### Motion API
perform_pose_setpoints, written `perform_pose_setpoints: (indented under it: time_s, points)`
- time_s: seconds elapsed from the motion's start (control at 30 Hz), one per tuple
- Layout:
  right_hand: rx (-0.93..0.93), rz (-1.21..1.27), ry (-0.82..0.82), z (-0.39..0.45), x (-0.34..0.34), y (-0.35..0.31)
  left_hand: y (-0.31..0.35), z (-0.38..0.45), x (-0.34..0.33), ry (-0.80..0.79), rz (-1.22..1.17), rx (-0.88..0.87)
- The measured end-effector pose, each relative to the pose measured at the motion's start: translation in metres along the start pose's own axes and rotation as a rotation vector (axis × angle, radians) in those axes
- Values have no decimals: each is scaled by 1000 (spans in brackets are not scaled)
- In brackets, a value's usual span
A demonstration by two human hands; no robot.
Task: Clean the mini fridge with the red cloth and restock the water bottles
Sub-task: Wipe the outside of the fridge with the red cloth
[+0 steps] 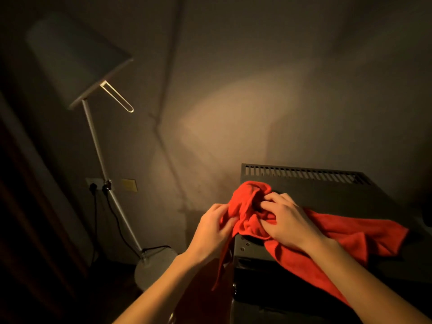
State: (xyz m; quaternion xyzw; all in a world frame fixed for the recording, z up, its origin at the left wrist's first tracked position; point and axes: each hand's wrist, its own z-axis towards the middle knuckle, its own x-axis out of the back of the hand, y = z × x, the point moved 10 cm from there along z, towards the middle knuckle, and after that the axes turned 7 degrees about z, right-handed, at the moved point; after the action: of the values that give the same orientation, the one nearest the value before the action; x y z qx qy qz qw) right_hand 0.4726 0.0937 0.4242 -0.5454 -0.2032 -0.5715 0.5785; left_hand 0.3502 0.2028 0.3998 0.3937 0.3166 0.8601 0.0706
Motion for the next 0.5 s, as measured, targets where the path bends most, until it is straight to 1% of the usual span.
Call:
perform_pose_setpoints:
  time_s: [0.2, 0.37, 0.5]
  points:
    - [87, 1, 48, 5, 5, 8, 7, 14, -15, -5, 9, -49]
    - [115, -20, 118, 4, 10, 7, 4, 21, -11, 40, 50, -1]
    - [85, -37, 126, -1, 5, 9, 5, 15, -10, 21, 37, 15]
